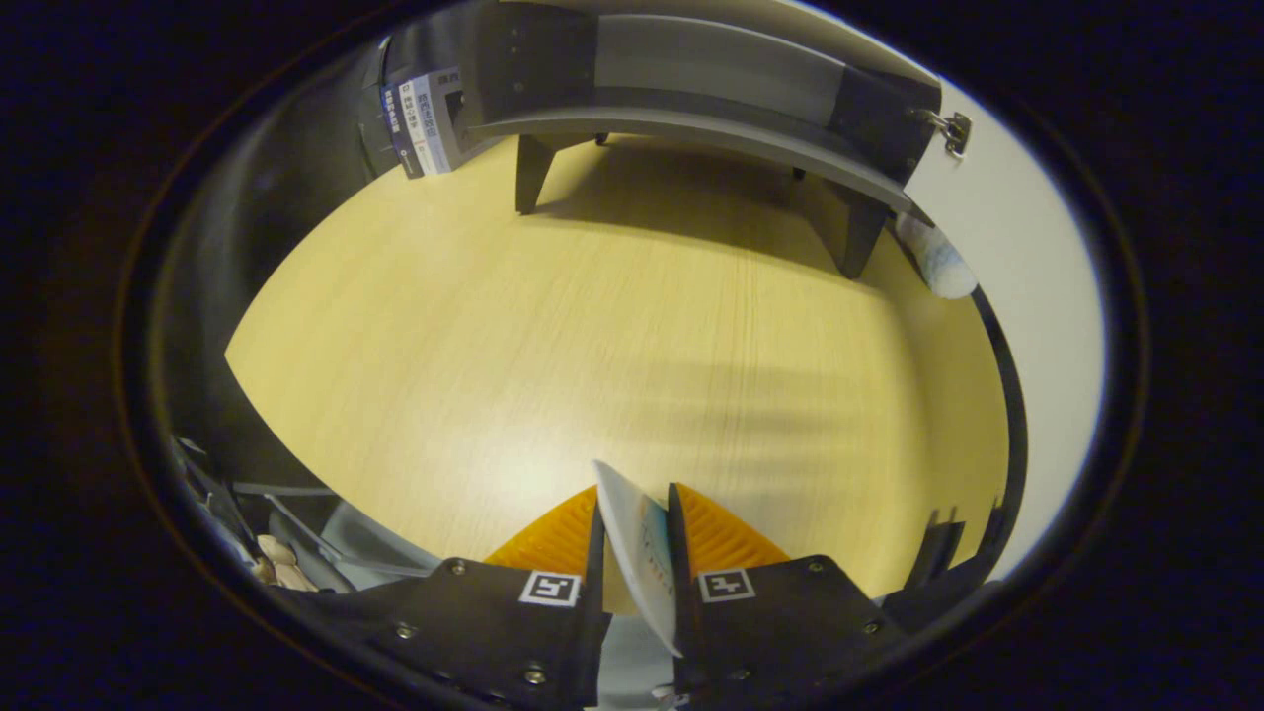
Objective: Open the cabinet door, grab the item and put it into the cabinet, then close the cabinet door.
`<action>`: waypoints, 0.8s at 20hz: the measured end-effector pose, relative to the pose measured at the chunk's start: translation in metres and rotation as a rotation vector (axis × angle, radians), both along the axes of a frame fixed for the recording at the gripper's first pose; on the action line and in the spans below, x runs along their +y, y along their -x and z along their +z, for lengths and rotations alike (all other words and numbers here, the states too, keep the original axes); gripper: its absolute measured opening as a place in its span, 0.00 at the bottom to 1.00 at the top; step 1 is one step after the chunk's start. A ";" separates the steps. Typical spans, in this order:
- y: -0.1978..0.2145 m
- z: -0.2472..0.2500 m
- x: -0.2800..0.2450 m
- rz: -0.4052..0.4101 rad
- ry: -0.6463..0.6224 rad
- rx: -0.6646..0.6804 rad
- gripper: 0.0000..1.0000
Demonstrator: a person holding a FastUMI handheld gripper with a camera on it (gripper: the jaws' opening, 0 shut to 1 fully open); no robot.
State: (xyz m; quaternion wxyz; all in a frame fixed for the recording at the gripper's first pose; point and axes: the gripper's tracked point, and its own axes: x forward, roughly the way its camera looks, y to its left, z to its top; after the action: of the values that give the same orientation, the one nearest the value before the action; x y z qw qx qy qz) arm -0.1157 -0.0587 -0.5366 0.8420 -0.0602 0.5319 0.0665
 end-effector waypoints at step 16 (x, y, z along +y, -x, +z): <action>-0.101 0.206 0.032 -0.020 -0.124 -0.288 0.29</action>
State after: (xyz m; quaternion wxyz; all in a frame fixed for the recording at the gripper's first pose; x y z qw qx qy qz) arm -0.0150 -0.0268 -0.3311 0.9123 -0.0116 0.4011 0.0814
